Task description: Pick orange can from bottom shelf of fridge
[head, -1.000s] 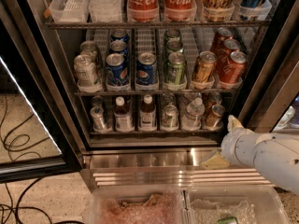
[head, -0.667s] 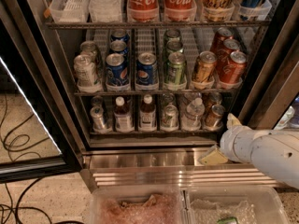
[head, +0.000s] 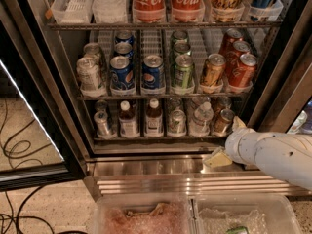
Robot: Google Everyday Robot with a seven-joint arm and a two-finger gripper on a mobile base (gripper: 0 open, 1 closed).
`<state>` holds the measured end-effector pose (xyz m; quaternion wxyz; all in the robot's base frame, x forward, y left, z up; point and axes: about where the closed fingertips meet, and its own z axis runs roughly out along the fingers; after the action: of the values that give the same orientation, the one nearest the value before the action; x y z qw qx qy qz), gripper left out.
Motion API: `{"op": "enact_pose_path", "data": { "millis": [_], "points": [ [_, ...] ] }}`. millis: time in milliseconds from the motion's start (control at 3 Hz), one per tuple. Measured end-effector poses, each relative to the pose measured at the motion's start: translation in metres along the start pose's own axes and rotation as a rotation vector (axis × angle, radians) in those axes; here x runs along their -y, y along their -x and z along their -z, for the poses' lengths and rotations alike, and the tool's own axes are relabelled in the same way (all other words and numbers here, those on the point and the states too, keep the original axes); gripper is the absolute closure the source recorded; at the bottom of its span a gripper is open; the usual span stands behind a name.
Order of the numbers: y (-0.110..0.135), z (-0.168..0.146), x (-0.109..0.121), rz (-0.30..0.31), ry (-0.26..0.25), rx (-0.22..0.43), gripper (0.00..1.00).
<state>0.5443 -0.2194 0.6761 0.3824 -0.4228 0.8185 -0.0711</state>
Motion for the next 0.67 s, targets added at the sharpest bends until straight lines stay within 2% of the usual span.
{"op": "enact_pose_path", "data": {
  "millis": [667],
  "points": [
    [0.0005,-0.0112,0.0024,-0.011,0.006,0.010,0.00]
  ]
}}
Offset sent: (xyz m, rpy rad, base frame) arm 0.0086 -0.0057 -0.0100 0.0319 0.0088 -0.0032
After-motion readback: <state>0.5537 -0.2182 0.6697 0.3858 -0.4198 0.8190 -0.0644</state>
